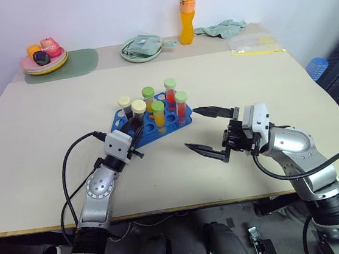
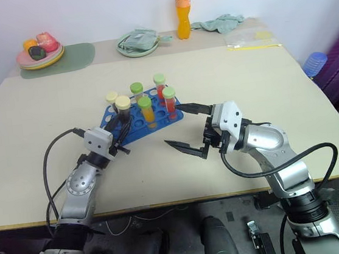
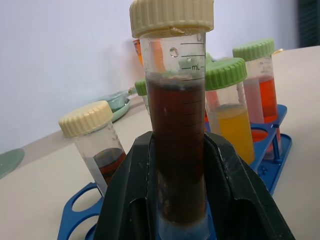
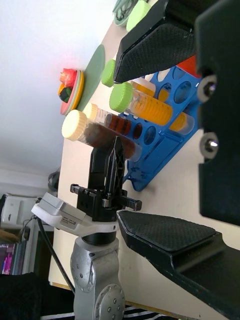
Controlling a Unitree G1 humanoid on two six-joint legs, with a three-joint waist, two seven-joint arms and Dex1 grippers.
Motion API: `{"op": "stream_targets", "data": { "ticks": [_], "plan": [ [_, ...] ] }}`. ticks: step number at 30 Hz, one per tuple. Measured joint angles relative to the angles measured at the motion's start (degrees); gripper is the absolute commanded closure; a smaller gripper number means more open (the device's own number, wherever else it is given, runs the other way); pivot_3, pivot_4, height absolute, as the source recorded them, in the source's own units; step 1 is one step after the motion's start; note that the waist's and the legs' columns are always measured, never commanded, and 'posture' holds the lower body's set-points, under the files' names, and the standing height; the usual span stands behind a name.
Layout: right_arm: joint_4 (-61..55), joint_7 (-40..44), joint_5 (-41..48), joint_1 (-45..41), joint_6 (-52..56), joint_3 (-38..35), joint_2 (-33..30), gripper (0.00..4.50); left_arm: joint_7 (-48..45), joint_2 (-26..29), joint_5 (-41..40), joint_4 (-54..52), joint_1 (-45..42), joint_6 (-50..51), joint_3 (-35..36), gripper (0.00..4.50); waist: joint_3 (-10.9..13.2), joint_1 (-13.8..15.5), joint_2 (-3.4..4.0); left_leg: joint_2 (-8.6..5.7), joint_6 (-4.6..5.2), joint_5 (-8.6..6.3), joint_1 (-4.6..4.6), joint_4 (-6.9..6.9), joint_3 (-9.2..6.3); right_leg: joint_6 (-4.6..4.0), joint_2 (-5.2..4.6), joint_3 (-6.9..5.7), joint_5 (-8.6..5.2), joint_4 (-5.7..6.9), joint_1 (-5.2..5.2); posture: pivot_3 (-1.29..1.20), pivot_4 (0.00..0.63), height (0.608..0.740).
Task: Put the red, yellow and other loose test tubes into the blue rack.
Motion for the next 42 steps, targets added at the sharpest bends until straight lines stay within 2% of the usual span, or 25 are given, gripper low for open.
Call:
{"op": "stream_targets", "data": {
  "ticks": [9, 12, 16, 17, 20, 25, 28, 31, 38, 42],
  "plan": [
    [0.15, 0.00, -0.59, -0.48, -0.88, 0.02, 0.08, 0.00, -2.10, -1.81, -6.71, -0.92, 1.30, 6.75, 1.23, 3.76, -0.02, 0.00, 0.03, 0.00, 0.00, 0.00, -0.01, 0.00, -0.01, 0.00, 0.01, -0.01, 0.00, -0.01, 0.00, 0.00, 0.150, 0.740],
    [0.70, 0.07, -0.74, -0.56, -1.55, 0.04, 0.17, 0.00, -4.13, -1.99, -10.41, -1.21, 1.39, 9.31, 2.31, 2.27, -0.02, 0.00, 0.03, 0.00, 0.01, 0.00, -0.01, 0.00, -0.01, 0.00, 0.00, -0.01, 0.00, -0.02, 0.00, 0.00, 0.150, 0.740],
    [1.87, 0.19, -1.55, -0.54, -2.43, 0.07, 0.24, 0.00, -5.51, -1.05, -11.35, -2.06, 1.96, 10.86, 2.63, 0.29, -0.02, -0.03, 0.03, 0.01, 0.00, 0.00, -0.01, -0.01, -0.01, 0.00, 0.01, -0.01, 0.00, -0.02, 0.00, 0.00, 0.150, 0.740],
    [2.11, 0.27, -1.67, -0.54, -2.71, 0.08, 0.25, 0.00, -5.89, -0.72, -11.98, -2.74, 2.07, 11.35, 2.81, 0.08, -0.02, -0.01, 0.03, 0.01, 0.00, 0.00, -0.01, 0.00, -0.01, 0.00, 0.01, -0.01, 0.00, -0.02, 0.00, 0.00, 0.150, 0.740],
    [2.51, 0.80, -1.73, -0.33, -3.79, 0.16, 0.34, 0.00, -9.39, 3.51, -15.18, -7.97, 4.19, 14.79, 3.64, 0.08, -0.02, -0.24, 0.04, 0.05, 0.00, 0.00, -0.01, -0.04, -0.01, -0.01, 0.03, 0.00, -0.01, -0.02, -0.02, 0.00, 0.150, 0.740],
    [5.79, 2.05, -2.25, 0.28, -5.83, 0.01, -0.08, 0.00, -18.38, 15.30, -23.47, -16.56, 10.07, 22.57, 9.48, 0.08, -0.01, -0.25, 0.04, 0.10, 0.01, -0.01, -0.01, -0.05, 0.01, -0.02, 0.08, 0.00, -0.02, -0.05, -0.02, 0.00, 0.150, 0.740],
    [8.22, 2.61, -2.66, 0.94, -7.41, -0.66, -0.63, 0.00, -22.16, 19.80, -27.19, -17.14, 10.60, 26.05, 13.62, 0.08, 0.00, 0.08, 0.05, 0.09, 0.02, -0.02, -0.02, -0.02, -0.03, -0.02, 0.05, -0.05, -0.02, -0.09, 0.03, 0.00, 0.150, 0.740],
    [10.45, 2.99, -2.92, 1.77, -8.90, -1.46, -0.73, 0.00, -26.81, 24.08, -29.42, -17.13, 9.55, 29.17, 14.51, 0.08, 0.00, 0.07, 0.04, 0.06, 0.04, -0.03, -0.03, -0.02, -0.02, -0.02, 0.03, -0.06, -0.01, -0.14, 0.06, 0.00, 0.150, 0.740],
    [14.32, 3.76, -3.49, 2.11, -11.03, -3.11, -2.70, 0.00, -34.05, 27.32, -30.66, -20.21, 8.74, 32.79, 13.19, 0.08, 0.02, -0.36, 0.08, 0.12, 0.04, -0.03, -0.01, -0.07, 0.00, -0.02, 0.06, -0.02, -0.01, -0.13, 0.03, 0.00, 0.150, 0.740],
    [15.22, 3.32, -3.93, 2.10, -11.07, -4.64, -4.02, 0.00, -37.12, 27.53, -29.99, -21.51, 8.91, 31.11, 13.13, 0.08, 0.02, -0.19, 0.08, 0.12, 0.04, -0.03, -0.01, -0.07, 0.00, -0.03, 0.06, -0.02, -0.01, -0.14, 0.03, 0.00, 0.150, 0.740]
  ]
}}
